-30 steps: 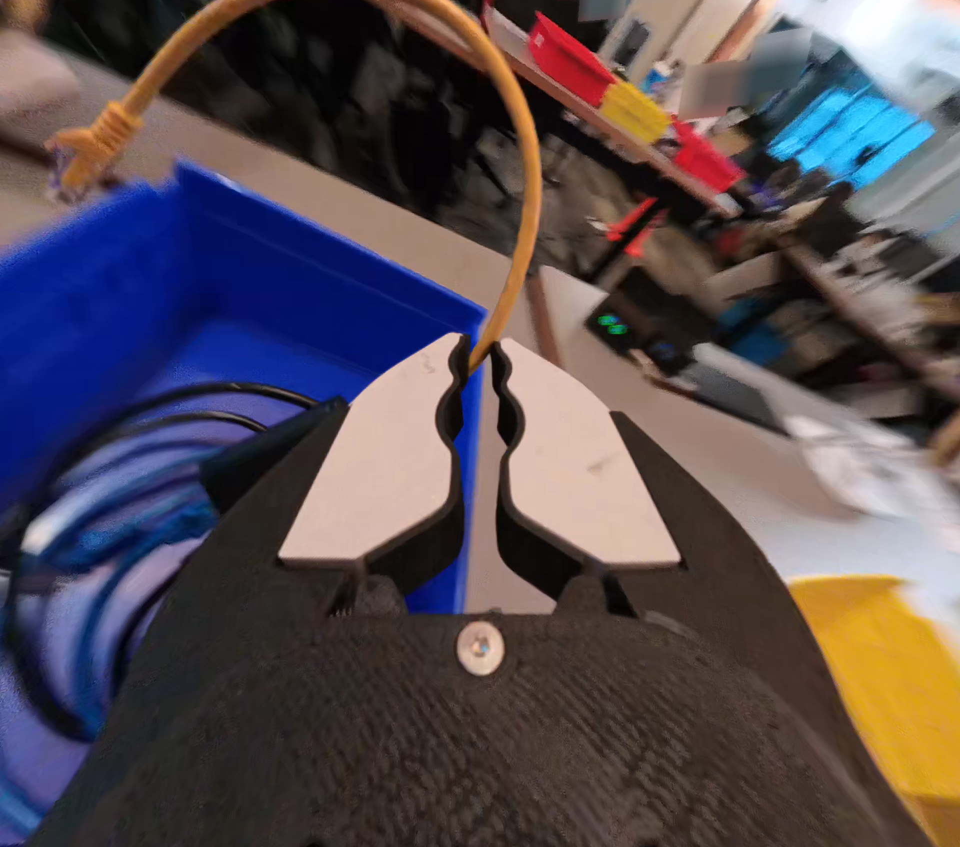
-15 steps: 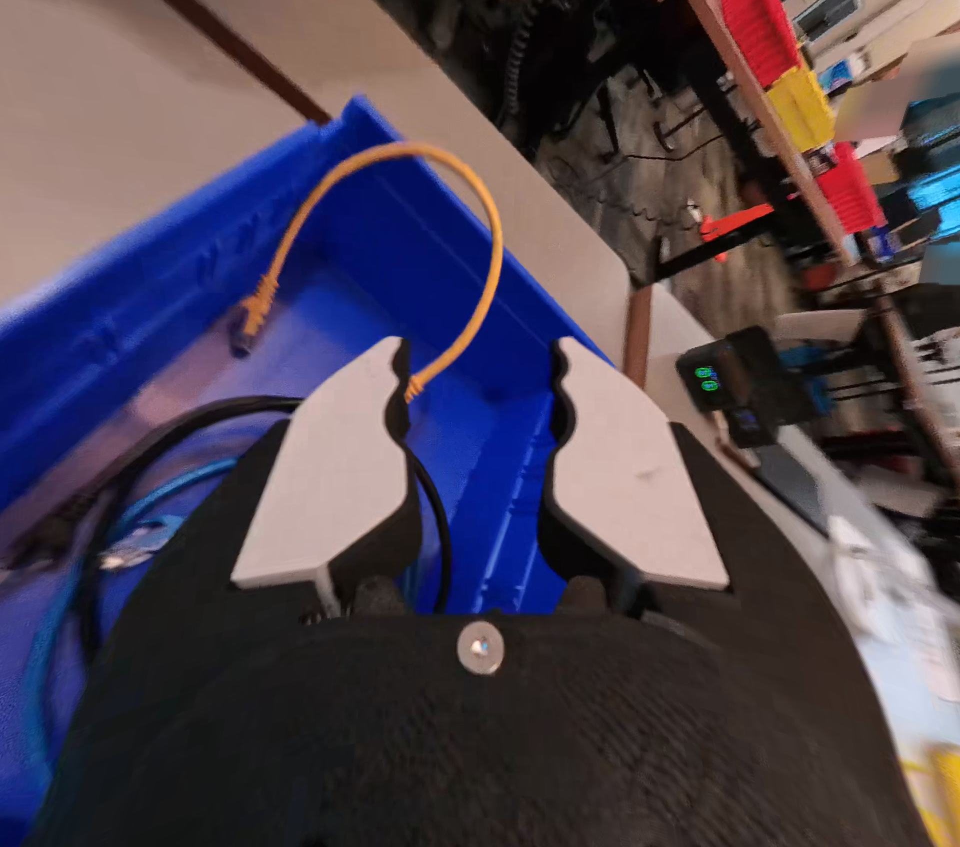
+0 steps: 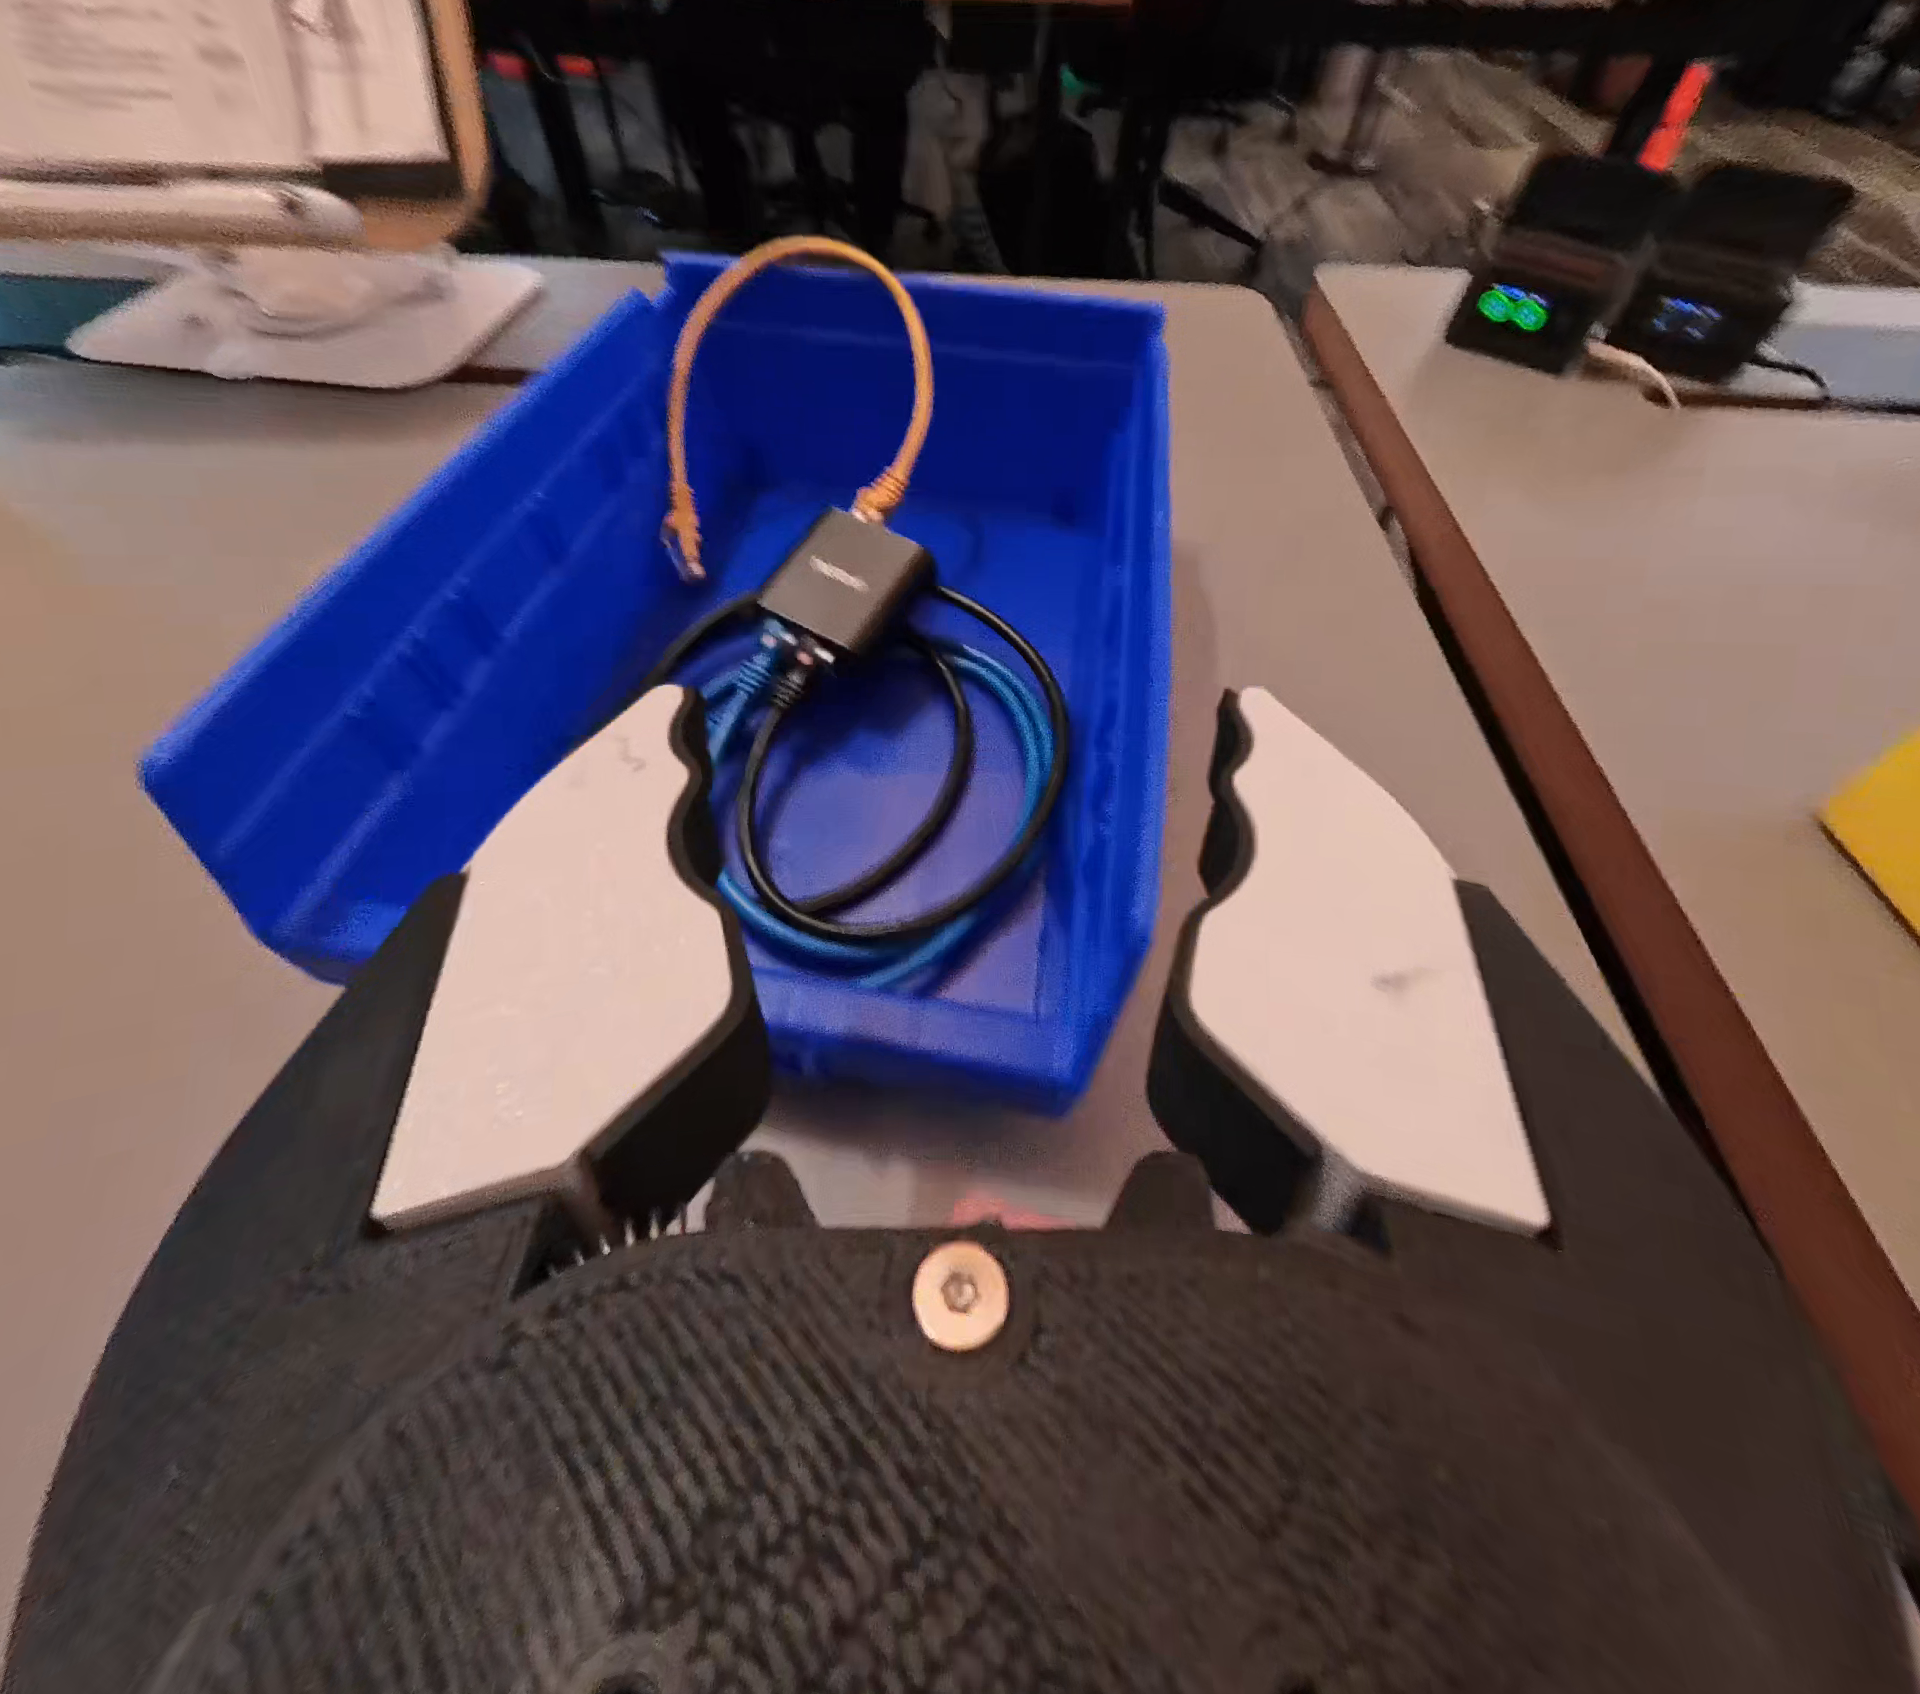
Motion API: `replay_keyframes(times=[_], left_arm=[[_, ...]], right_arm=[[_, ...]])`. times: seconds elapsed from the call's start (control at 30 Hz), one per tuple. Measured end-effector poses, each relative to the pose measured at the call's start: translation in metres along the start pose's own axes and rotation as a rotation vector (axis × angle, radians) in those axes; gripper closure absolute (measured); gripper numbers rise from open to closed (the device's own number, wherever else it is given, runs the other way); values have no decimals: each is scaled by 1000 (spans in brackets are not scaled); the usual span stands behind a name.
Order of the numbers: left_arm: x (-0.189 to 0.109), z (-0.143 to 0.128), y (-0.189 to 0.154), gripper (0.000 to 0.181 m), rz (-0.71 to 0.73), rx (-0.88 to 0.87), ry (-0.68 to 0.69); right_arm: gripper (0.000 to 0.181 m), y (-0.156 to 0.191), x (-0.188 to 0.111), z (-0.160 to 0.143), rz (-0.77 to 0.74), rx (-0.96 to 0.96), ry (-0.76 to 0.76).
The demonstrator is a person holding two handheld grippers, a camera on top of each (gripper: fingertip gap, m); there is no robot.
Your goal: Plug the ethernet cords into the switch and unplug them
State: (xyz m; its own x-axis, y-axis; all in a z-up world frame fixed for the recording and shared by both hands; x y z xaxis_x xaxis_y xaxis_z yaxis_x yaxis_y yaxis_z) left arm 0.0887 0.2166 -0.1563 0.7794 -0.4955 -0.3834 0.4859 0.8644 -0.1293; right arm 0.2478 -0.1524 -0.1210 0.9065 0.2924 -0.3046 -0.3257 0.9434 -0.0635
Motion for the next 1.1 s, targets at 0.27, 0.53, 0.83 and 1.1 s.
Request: replay_keyframes(times=[0.27,0.53,0.83,1.1], left_arm=[[131,75,-54,84,-17,-60,34],[226,71,-37,116,195,78,316],[169,47,9,151,159,74,290],[-9,-26,18,151,36,140,304]], right_arm=[[84,-12,-8,2,-81,-45,-27],[86,-7,-11,8,-1,-51,-106],[92,2,-20,19,78,-46,-154],[95,47,-25,34,200,-99,-199]])
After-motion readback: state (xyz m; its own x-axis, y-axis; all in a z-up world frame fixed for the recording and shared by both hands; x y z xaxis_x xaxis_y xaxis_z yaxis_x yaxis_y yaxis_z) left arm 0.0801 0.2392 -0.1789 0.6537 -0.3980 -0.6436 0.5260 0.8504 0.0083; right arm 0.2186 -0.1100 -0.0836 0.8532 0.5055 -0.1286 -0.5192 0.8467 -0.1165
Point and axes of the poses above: each gripper's, where its closed fingertips meet, x out along the fingers, z out of its top, y = z × x across the jaws, the point moved 10 cm from there along -x, back along the fingers, and after that the axes turned 6 degrees about -z, right-handed, at the moved point
